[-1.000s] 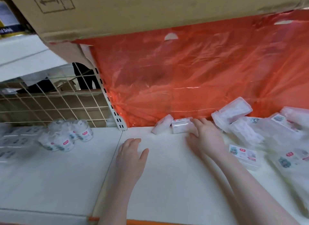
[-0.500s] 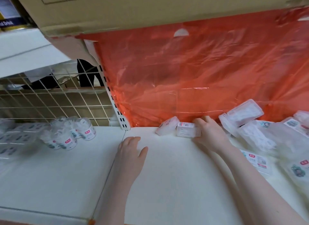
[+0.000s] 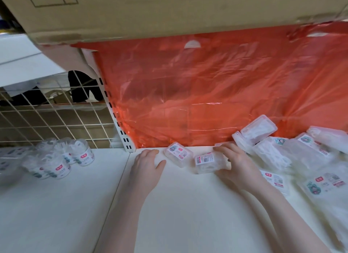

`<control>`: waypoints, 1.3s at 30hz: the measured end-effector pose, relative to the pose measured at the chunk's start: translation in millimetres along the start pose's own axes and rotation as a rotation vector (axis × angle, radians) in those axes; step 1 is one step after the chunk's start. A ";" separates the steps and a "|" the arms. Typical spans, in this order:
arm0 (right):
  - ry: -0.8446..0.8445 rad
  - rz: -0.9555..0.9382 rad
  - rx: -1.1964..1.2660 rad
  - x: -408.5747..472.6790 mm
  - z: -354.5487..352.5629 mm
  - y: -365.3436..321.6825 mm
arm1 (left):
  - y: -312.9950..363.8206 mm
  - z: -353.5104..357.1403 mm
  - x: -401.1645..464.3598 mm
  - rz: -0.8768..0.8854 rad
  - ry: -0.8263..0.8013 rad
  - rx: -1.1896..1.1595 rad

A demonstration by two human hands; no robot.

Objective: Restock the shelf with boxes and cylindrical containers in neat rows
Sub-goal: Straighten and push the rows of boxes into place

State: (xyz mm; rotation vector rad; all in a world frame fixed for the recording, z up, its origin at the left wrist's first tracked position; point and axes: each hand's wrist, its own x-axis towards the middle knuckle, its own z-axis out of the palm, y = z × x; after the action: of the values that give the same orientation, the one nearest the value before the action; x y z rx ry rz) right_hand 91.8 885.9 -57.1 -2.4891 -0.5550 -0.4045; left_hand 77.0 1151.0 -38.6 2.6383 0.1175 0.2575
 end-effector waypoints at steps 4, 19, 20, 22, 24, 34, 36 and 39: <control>-0.029 0.014 -0.002 -10.1 -4.0 0.2 | 5.8 6.9 9.5 0.059 -0.057 -0.003; -0.177 0.195 0.209 -33.3 -18.1 -6.1 | 19.9 31.6 30.6 0.184 -0.211 0.024; -0.189 0.205 0.192 -32.9 -17.8 -6.1 | 18.3 31.2 28.7 0.187 -0.201 0.041; -0.217 0.229 0.158 -30.6 -17.2 -6.1 | 13.3 28.6 25.0 0.189 -0.198 0.070; -0.249 0.256 0.128 -27.2 -16.9 -5.7 | 5.7 24.0 21.9 0.184 -0.195 0.069; -0.309 0.302 0.122 -14.7 -14.1 -4.2 | -0.9 5.8 27.3 0.343 -0.261 0.072; -0.297 0.295 0.153 -13.9 -16.5 -6.4 | 0.5 5.5 29.7 0.365 -0.325 0.092; -0.293 0.278 0.192 -15.6 -19.4 -7.0 | 1.0 4.8 31.0 0.376 -0.380 0.126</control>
State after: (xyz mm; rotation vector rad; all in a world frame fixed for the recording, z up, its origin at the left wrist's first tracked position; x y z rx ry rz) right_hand 71.8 875.5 -44.5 -2.4045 -0.3324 0.1180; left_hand 108.4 1151.9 -37.3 2.7650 -0.5054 -0.1372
